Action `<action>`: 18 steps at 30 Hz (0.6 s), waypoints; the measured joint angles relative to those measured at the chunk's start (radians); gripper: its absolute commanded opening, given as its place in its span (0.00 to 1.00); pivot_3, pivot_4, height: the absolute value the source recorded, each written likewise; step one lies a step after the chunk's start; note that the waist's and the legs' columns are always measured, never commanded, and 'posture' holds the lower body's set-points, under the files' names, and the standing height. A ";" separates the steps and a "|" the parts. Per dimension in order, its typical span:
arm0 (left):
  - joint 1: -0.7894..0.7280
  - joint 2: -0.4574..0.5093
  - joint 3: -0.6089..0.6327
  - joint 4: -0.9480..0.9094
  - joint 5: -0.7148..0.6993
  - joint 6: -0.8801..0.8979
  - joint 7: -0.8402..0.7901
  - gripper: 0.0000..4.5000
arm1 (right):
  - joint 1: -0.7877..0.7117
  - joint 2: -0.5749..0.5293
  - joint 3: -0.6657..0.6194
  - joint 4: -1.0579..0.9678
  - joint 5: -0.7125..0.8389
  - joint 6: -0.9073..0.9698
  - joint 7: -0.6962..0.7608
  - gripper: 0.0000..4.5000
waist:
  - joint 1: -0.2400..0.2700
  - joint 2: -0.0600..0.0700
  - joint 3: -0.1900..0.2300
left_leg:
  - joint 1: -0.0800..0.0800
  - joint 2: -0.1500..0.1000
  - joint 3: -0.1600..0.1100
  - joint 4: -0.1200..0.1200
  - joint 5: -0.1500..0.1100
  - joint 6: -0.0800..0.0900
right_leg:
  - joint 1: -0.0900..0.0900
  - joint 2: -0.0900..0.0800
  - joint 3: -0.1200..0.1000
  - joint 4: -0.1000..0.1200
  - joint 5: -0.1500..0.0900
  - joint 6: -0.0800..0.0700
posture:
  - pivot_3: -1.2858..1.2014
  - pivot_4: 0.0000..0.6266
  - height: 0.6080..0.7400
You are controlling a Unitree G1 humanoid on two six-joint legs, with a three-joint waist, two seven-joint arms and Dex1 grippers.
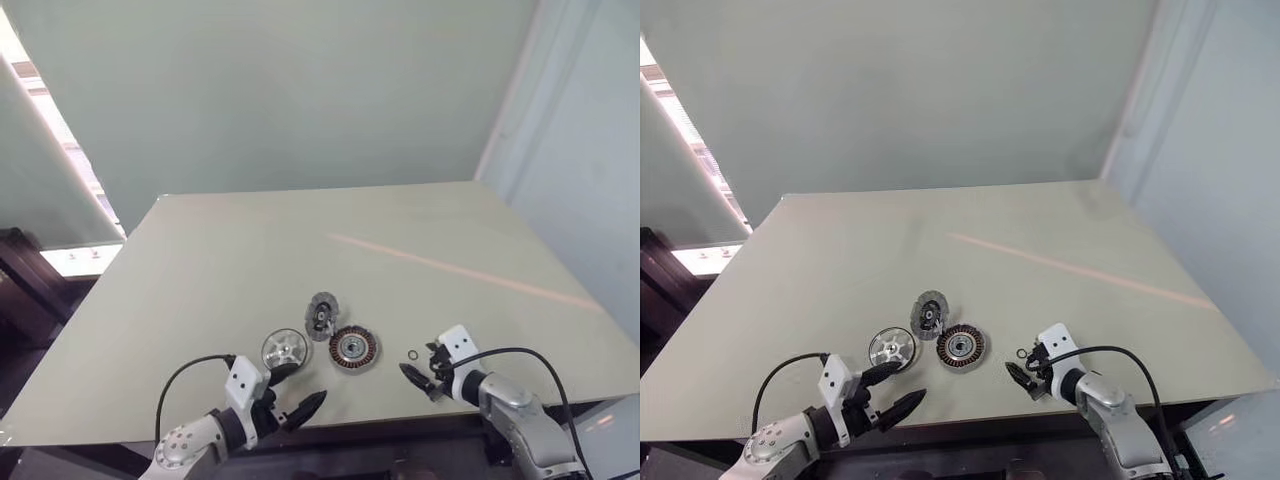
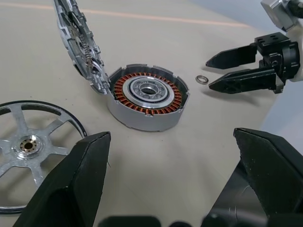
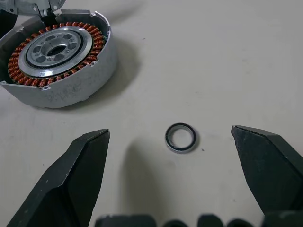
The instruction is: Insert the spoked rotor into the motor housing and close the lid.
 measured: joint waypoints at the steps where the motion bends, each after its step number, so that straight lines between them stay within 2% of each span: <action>1: -0.001 0.000 0.000 0.000 0.000 0.000 0.000 0.99 | -0.004 0.002 0.003 0.010 -0.003 -0.003 0.000 1.00 | 0.000 0.000 0.000 | 0.000 0.000 0.000 0.000 0.000 0.000 | 0.000 0.000 0.000 0.000 0.000 0.000 | 0.52 0.00 1.00; 5: -0.003 0.000 -0.001 0.000 0.002 0.000 -0.001 0.99 | -0.008 0.004 0.004 0.033 -0.013 -0.006 0.000 1.00 | 0.000 0.000 0.000 | 0.000 0.000 0.000 0.000 0.000 0.000 | 0.000 0.000 0.000 0.000 0.000 0.000 | 0.52 0.00 1.00; 7: -0.004 0.000 -0.001 0.000 0.003 0.000 -0.001 1.00 | -0.010 0.008 0.004 0.039 -0.020 -0.007 -0.001 0.92 | 0.000 0.000 0.000 | 0.000 0.000 0.000 0.000 0.000 0.000 | 0.000 0.000 0.000 0.000 0.000 0.000 | 0.52 0.00 1.00; 10: -0.007 0.000 -0.002 0.000 0.006 0.000 -0.002 1.00 | -0.018 0.011 0.006 0.054 -0.026 -0.014 -0.002 0.72 | 0.000 0.000 0.000 | 0.000 0.000 0.000 0.000 0.000 0.000 | 0.000 0.000 0.000 0.000 0.000 0.000 | 0.52 0.00 1.00; 16: -0.009 0.000 -0.002 0.001 0.017 -0.001 -0.003 1.00 | -0.030 0.018 0.006 0.077 -0.030 -0.026 -0.005 0.22 | 0.000 0.000 0.000 | 0.000 0.000 0.000 0.000 0.000 0.000 | 0.000 0.000 0.000 0.000 0.000 0.000 | 0.52 0.00 1.00; 17: -0.009 0.000 -0.002 0.001 0.018 -0.001 -0.003 1.00 | -0.031 0.019 0.006 0.078 -0.031 -0.028 -0.005 0.18 | 0.000 0.000 0.000 | 0.000 0.000 0.000 0.000 0.000 0.000 | 0.000 0.000 0.000 0.000 0.000 0.000 | 0.52 0.00 1.00; 18: -0.009 0.000 -0.002 0.001 0.019 -0.001 -0.003 1.00 | -0.032 0.020 0.007 0.081 -0.030 -0.029 -0.005 0.18 | 0.000 0.000 0.000 | 0.000 0.000 0.000 0.000 0.000 0.000 | 0.000 0.000 0.000 0.000 0.000 0.000 | 0.52 0.00 1.00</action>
